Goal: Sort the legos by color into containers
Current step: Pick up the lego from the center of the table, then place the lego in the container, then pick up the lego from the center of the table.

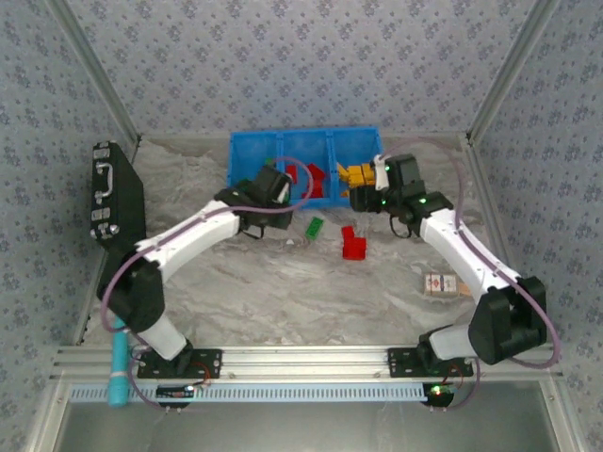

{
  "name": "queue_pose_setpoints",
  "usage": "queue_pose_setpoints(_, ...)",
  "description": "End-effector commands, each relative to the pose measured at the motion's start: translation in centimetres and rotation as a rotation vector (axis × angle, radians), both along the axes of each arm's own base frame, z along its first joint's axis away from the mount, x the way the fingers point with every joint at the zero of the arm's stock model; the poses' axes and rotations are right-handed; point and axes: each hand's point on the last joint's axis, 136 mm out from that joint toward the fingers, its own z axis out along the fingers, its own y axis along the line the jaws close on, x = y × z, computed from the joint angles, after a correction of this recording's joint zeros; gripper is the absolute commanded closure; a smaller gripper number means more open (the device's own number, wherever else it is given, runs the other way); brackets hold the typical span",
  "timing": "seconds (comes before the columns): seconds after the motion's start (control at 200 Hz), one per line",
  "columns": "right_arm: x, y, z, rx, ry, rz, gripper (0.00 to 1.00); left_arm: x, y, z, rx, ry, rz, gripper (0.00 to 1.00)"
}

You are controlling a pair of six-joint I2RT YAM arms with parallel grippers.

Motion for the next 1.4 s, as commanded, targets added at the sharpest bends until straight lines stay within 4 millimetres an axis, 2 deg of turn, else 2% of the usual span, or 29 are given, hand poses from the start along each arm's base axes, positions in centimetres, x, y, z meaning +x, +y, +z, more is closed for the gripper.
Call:
queue_pose_setpoints(0.0, -1.8, 2.8, -2.9, 0.095, 0.139, -0.068, 0.31, 2.1, 2.5, 3.3, 0.026, -0.097, 0.035, 0.76)
queue_pose_setpoints(0.07, -2.3, 4.6, -4.2, 0.127, 0.182, -0.094, 0.32, 3.8, 3.8, 3.7, 0.026, -0.130, 0.062, 0.76)
queue_pose_setpoints(0.155, -2.4, 6.7, -5.7, 0.155, 0.234, -0.135, 0.32, 6.0, 5.6, 3.1, 0.008, -0.142, 0.109, 0.76)
queue_pose_setpoints(0.28, -1.5, 9.1, -8.0, 0.154, 0.293, -0.193, 0.30, 9.4, 7.6, 0.8, -0.015, -0.131, 0.167, 0.76)
queue_pose_setpoints(0.315, -1.1, 9.7, -8.6, 0.153, 0.303, -0.203, 0.24, 10.3, 8.1, -0.4, 0.004, -0.128, 0.177, 0.76)
queue_pose_setpoints(0.375, -0.6, 10.2, -10.4, 0.131, 0.336, -0.226, 0.23, 11.6, 8.8, -2.7, 0.044, -0.110, 0.187, 0.76)
queue_pose_setpoints(0.415, 0.4, 11.2, -10.0, 0.139, 0.328, -0.225, 0.23, 12.3, 9.1, -4.1, 0.056, -0.087, 0.190, 0.76)
queue_pose_setpoints(0.45, 0.8, 11.4, -10.7, 0.123, 0.335, -0.231, 0.23, 12.6, 9.2, -5.1, 0.060, -0.068, 0.184, 0.76)
queue_pose_setpoints(0.545, 1.6, 12.0, -11.7, 0.082, 0.353, -0.242, 0.23, 13.0, 8.9, -6.3, 0.054, -0.056, 0.176, 0.75)
queue_pose_setpoints(0.735, 2.2, 12.2, -13.9, -0.002, 0.403, -0.263, 0.24, 12.7, 8.2, -6.7, 0.007, -0.036, 0.169, 0.74)
queue_pose_setpoints(0.775, 2.2, 12.1, -14.3, -0.017, 0.413, -0.265, 0.25, 12.7, 8.2, -6.8, 0.006, -0.034, 0.170, 0.70)
queue_pose_setpoints(0.82, 2.1, 12.0, -14.7, -0.028, 0.422, -0.266, 0.26, 12.7, 8.2, -6.7, 0.004, -0.031, 0.171, 0.56)
queue_pose_setpoints(0.855, 2.0, 12.0, -14.9, -0.037, 0.429, -0.267, 0.28, 12.6, 8.1, -6.5, 0.000, -0.029, 0.169, 0.48)
queue_pose_setpoints(0.94, 1.8, 11.8, -15.3, -0.052, 0.440, -0.267, 0.33, 12.6, 8.1, -5.7, -0.005, -0.034, 0.168, 0.33)
queue_pose_setpoints(1.01, 1.6, 11.7, -15.7, -0.069, 0.446, -0.267, 0.36, 12.6, 8.0, -4.4, -0.010, -0.045, 0.163, 0.29)
queue_pose_setpoints(1.075, 1.6, 11.4, -16.0, -0.085, 0.447, -0.268, 0.43, 12.6, 7.9, -2.7, -0.019, -0.060, 0.153, 0.28)
queue_pose_setpoints(1.16, 1.7, 11.3, -16.0, -0.110, 0.436, -0.260, 0.54, 12.2, 7.9, 0.6, -0.041, -0.102, 0.141, 0.28)
queue_pose_setpoints(1.245, 1.8, 11.4, -15.9, -0.131, 0.428, -0.234, 0.66, 11.1, 8.3, 5.1, -0.058, -0.166, 0.128, 0.27)
queue_pose_setpoints(1.324, 1.9, 12.4, -15.0, -0.130, 0.412, -0.167, 0.76, 9.0, 9.6, 9.1, -0.049, -0.223, 0.125, 0.26)
queue_pose_setpoints(1.394, 1.9, 13.1, -13.3, -0.136, 0.406, -0.132, 0.82, 6.6, 11.6, 11.6, -0.029, -0.254, 0.139, 0.24)
